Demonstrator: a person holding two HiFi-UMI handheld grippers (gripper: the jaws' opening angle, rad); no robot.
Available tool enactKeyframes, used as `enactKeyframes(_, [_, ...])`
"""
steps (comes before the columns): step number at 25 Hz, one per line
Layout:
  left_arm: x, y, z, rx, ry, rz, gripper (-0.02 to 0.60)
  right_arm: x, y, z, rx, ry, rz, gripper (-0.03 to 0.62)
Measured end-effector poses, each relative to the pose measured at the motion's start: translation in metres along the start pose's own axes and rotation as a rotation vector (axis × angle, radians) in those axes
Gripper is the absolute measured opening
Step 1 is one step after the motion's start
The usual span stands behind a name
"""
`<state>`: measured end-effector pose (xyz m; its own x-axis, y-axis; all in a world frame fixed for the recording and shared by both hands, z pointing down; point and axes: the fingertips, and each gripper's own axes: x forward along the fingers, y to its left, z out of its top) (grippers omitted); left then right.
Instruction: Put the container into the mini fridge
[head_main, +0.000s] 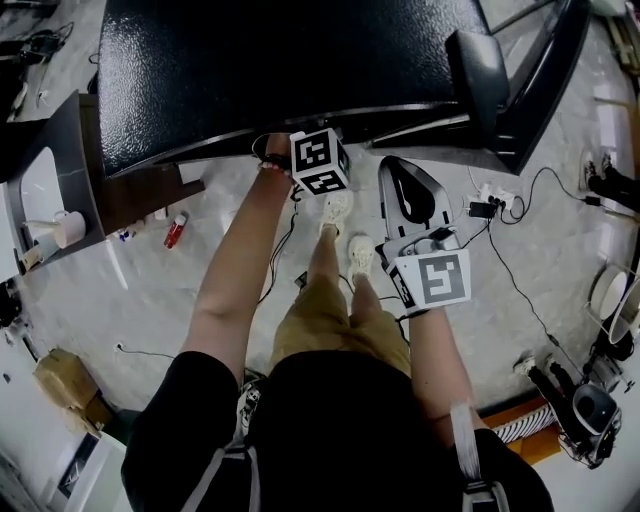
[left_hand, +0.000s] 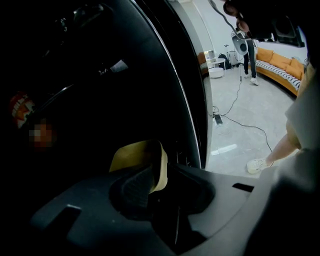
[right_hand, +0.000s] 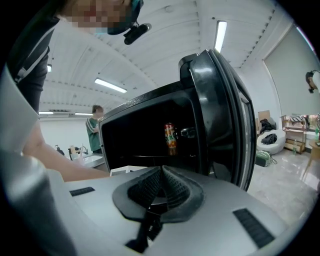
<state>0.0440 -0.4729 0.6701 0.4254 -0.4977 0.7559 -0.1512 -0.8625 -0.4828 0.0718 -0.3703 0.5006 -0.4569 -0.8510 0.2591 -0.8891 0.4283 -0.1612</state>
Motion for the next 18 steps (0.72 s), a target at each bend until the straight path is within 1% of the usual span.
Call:
enactKeyframes(5, [-0.027, -0.002, 0.012, -0.030, -0.003, 0.019, 0.100, -0.022, 0.004, 0.017, -0.023, -0.008, 0.006, 0.037])
enactKeyframes(9, [-0.062, -0.007, 0.027, -0.080, -0.014, 0.055, 0.100, -0.051, 0.008, 0.031, -0.043, -0.029, 0.018, 0.037])
enactKeyframes(14, [-0.120, -0.014, 0.049, -0.160, -0.060, 0.099, 0.100, -0.082, 0.022, 0.054, -0.067, -0.062, 0.033, 0.037])
enactKeyframes(16, [-0.148, -0.017, 0.059, -0.194, -0.086, 0.126, 0.100, -0.095, 0.029, 0.063, -0.078, -0.074, 0.043, 0.037])
enactKeyframes(18, [-0.176, -0.020, 0.071, -0.208, -0.101, 0.162, 0.100, -0.110, 0.036, 0.068, -0.088, -0.086, 0.053, 0.037])
